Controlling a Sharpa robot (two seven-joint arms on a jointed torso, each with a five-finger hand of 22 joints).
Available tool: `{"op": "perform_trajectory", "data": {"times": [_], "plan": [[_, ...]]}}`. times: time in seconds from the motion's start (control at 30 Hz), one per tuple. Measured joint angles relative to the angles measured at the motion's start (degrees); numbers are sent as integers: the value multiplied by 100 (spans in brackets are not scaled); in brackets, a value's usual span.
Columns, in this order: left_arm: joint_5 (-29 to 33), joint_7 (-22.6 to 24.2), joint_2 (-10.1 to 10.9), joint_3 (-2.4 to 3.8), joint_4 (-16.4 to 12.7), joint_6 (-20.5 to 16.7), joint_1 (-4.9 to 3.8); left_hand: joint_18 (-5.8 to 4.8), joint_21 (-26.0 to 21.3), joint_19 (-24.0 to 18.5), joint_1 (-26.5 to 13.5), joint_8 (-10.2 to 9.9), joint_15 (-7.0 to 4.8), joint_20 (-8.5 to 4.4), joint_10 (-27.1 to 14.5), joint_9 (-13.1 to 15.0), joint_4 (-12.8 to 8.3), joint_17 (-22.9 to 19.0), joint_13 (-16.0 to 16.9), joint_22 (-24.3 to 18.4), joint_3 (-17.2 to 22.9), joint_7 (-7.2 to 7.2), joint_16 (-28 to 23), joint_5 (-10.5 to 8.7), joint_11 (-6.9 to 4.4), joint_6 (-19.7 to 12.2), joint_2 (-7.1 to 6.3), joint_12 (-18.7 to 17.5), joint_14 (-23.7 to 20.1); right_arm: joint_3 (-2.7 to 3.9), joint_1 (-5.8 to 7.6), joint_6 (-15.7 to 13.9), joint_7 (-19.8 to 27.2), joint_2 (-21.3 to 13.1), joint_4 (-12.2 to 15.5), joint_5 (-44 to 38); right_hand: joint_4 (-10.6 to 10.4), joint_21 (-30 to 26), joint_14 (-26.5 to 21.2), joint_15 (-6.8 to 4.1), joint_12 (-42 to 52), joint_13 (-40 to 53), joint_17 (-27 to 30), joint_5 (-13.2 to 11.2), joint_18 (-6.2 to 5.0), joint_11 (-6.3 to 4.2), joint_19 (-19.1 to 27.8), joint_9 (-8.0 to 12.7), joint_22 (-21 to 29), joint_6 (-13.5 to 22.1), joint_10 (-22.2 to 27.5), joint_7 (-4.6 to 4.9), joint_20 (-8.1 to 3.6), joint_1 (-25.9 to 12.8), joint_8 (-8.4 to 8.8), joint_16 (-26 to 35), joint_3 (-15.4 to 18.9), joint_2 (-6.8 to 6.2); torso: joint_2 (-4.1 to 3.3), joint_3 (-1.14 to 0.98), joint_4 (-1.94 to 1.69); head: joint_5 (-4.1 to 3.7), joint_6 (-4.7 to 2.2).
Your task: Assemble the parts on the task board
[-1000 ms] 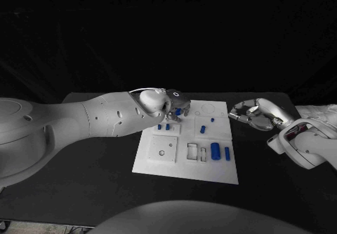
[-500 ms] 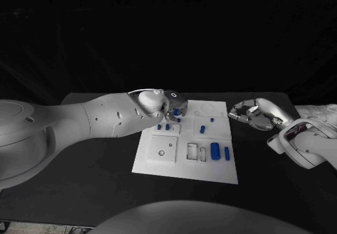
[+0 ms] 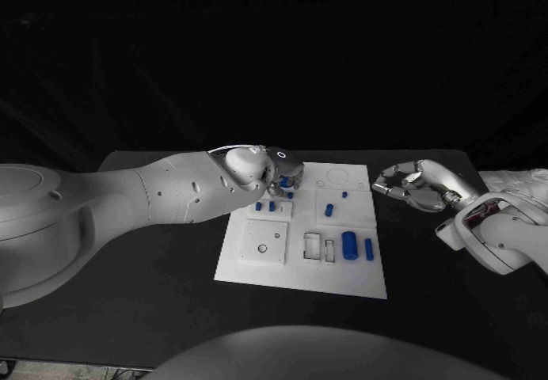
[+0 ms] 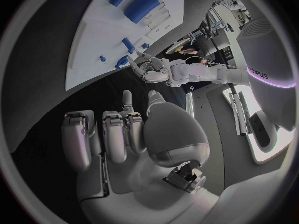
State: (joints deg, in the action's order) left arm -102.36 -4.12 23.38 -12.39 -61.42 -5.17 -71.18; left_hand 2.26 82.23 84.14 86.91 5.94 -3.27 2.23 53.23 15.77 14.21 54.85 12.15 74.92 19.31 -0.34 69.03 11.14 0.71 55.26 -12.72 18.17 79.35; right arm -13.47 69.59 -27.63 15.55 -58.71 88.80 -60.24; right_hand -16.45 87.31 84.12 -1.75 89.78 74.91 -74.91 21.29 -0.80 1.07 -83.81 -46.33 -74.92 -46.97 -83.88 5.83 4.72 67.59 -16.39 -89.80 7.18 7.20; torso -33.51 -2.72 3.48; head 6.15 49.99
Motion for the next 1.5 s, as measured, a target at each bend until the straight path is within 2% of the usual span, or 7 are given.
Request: {"op": "perform_trajectory", "data": {"times": [0.1, 0.33, 0.7, 0.87, 1.07, 1.2, 1.5], "plan": [[33, -1, -19, 1, 29, -1, 17, 0, -25, 0, -41, 0, 3, 0, 35, -11, 6, -74, -7, 0, 42, 13, -28, 78, 35, 14, 53, 0, -40, 0, 0, 3, -5, 0, -1, 0, 0, 0, 0, 0, 0, 0, 0, 0, 0, 0, 0, 0, 0, -17, 0, -17, 0, 0, 0, 0, 0, 0, 0, 1, -1, 0, 0], [113, -6, -69, 2, 110, -1, 78, 0, -36, 0, -39, 0, 9, 0, 80, -12, -26, -138, -7, 0, 106, 34, -48, 134, 76, 35, 51, 0, -50, 0, 0, 11, -19, -4, -7, 0, 0, 0, 0, 0, 0, 0, 0, 0, 0, 0, 0, -1, 1, -17, 0, -17, 0, 0, -23, 0, 0, 0, -1, 0, -2, -10, 0], [192, -3, -114, 4, 188, -6, 130, 0, -81, 0, 29, 0, 9, 0, 218, -17, -138, -249, 8, 0, 218, 64, -83, 138, 48, 64, 119, 27, -91, 0, 0, 26, -48, -8, -7, 0, 0, 0, 0, 0, 0, 0, 1, 0, 0, 0, 0, -4, 1, -17, 0, -17, 0, 0, -23, 0, 0, 0, -3, 0, -2, -10, 0], [210, -3, -147, 4, 237, -10, 156, 0, -81, 0, 90, 0, 9, 0, 267, -17, -214, -298, 18, 0, 293, 84, -83, 205, 41, 84, 180, 27, -91, 0, 0, 32, -58, -6, -7, -1, 0, 0, 0, 0, 0, 0, 1, 4, 0, 0, 0, -4, 1, -17, 0, -17, 0, 1, -23, 0, 0, 1, -2, 1, 0, -8, 0], [221, -4, -183, 10, 285, -24, 181, 0, -81, 0, 90, 0, -11, 0, 287, -22, -237, -373, 20, 0, 316, 104, -132, 229, 61, 104, 179, 27, -111, 0, 0, 38, -69, -14, -5, -1, 0, 0, 0, 0, 0, 0, -4, 22, 0, 0, 0, -3, 2, -17, 0, -17, 0, 23, -23, 0, 0, 23, -2, 1, 0, -14, 0], [227, -4, -211, 13, 316, -48, 192, 0, -81, 0, 92, 1, -11, 0, 318, -18, -270, -390, 24, -1, 349, 104, -132, 228, 29, 104, 182, 66, -111, 0, 0, 41, -75, -16, -3, -2, 0, 0, 0, 0, 0, 0, -4, 22, 0, 0, 0, -3, 2, -17, 0, -17, 0, 23, -23, 0, 0, 23, -2, 0, 0, -21, 0], [227, -3, -258, 15, 368, -151, 219, -1, 203, 0, 37, 157, -61, 0, 508, 20, -381, -331, 24, -1, 395, 257, -93, 255, -36, 384, 293, 66, -19, 0, 0, 45, -84, -22, 0, -2, 0, 0, 0, 0, 0, 0, -3, 22, 0, 0, 0, -8, 0, -17, 0, -17, 0, 23, -23, 0, 0, 23, -3, -1, -1, -34, 0]]}}
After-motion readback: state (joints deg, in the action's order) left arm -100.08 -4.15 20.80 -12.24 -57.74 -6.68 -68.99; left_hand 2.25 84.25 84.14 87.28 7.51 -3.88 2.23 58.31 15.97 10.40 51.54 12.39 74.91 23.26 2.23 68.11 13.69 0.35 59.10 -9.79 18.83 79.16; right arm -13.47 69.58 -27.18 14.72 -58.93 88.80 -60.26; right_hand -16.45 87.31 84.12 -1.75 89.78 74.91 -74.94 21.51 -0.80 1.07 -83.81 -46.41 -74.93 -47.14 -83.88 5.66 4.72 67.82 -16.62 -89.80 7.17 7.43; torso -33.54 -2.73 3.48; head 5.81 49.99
